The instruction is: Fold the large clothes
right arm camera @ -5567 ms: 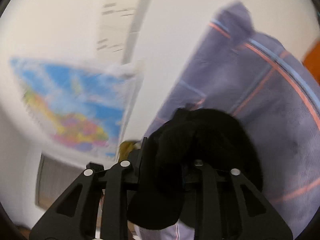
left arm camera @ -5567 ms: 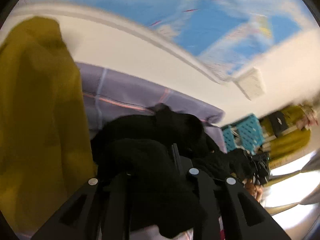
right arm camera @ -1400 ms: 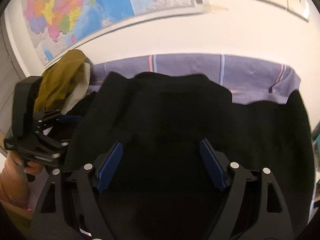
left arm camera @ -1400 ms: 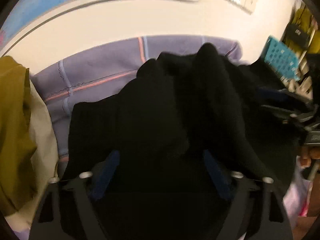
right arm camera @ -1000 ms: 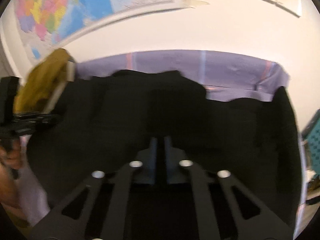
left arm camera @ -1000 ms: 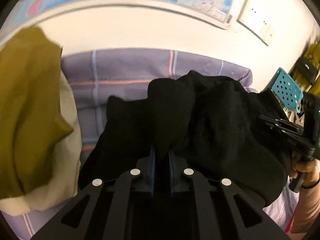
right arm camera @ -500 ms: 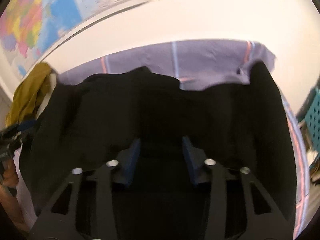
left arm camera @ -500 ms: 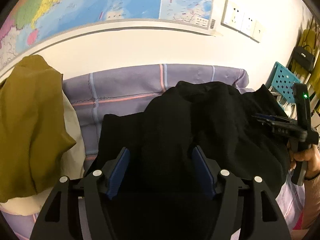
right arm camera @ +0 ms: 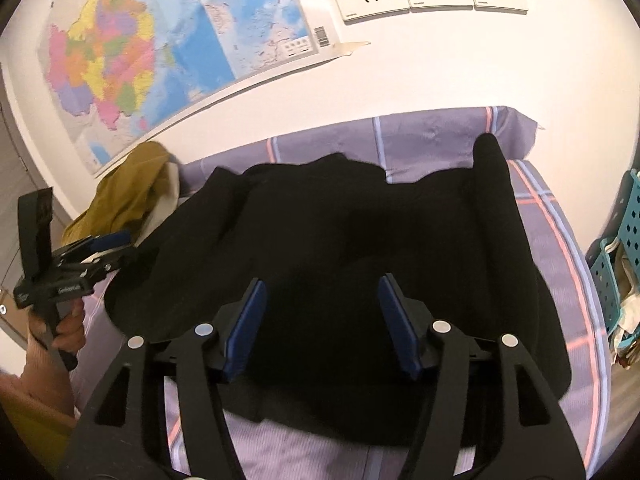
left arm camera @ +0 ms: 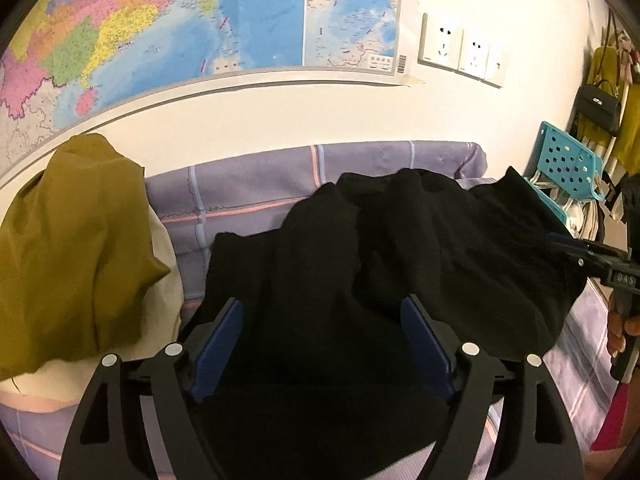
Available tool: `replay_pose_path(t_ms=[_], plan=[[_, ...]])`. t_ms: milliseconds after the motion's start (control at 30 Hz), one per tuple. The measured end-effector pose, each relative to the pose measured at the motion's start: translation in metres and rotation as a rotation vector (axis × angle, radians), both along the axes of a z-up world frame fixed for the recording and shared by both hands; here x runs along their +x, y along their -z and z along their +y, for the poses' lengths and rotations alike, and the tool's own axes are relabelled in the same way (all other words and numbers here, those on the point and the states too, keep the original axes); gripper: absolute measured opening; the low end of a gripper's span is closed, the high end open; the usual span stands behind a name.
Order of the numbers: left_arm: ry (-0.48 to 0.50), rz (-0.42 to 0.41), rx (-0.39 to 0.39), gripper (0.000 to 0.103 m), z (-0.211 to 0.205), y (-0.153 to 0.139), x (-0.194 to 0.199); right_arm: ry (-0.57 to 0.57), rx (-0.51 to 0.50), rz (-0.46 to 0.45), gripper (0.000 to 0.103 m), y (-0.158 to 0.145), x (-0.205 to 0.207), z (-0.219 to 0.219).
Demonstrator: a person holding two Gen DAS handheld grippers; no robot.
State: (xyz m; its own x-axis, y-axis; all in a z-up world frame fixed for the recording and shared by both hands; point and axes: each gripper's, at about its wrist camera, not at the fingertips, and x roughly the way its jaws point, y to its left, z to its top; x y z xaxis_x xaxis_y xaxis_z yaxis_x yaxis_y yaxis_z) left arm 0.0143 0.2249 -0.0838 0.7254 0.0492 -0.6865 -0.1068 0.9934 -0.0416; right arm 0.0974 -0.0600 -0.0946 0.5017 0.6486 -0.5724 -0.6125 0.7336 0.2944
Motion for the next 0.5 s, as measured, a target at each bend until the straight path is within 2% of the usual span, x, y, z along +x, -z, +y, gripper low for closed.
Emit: replay_pose_path(t_ms=[200,300,367,433,500], plan=[[-0.031,0.011,-0.059,0.08,0.007,0.012,-0.018,0.017,-0.01,0.058,0.059,0.028,0.001,-0.002],[-0.077,0.015,-0.109,0.081,0.02,0.018,-0.035,0.039,-0.043,0.025,0.06,0.03,-0.006,0.002],[-0.113,0.008,-0.15,0.083,0.036,0.021,-0.057,0.034,0.002,0.035,0.069,0.025,-0.015,-0.004],[-0.139,0.012,-0.183,0.086,0.05,0.024,-0.076,0.013,0.066,0.054,0.07,0.021,-0.027,-0.018],[-0.169,0.051,-0.25,0.087,0.067,0.031,-0.095,0.003,0.102,0.062,0.071,0.019,-0.037,-0.032]])
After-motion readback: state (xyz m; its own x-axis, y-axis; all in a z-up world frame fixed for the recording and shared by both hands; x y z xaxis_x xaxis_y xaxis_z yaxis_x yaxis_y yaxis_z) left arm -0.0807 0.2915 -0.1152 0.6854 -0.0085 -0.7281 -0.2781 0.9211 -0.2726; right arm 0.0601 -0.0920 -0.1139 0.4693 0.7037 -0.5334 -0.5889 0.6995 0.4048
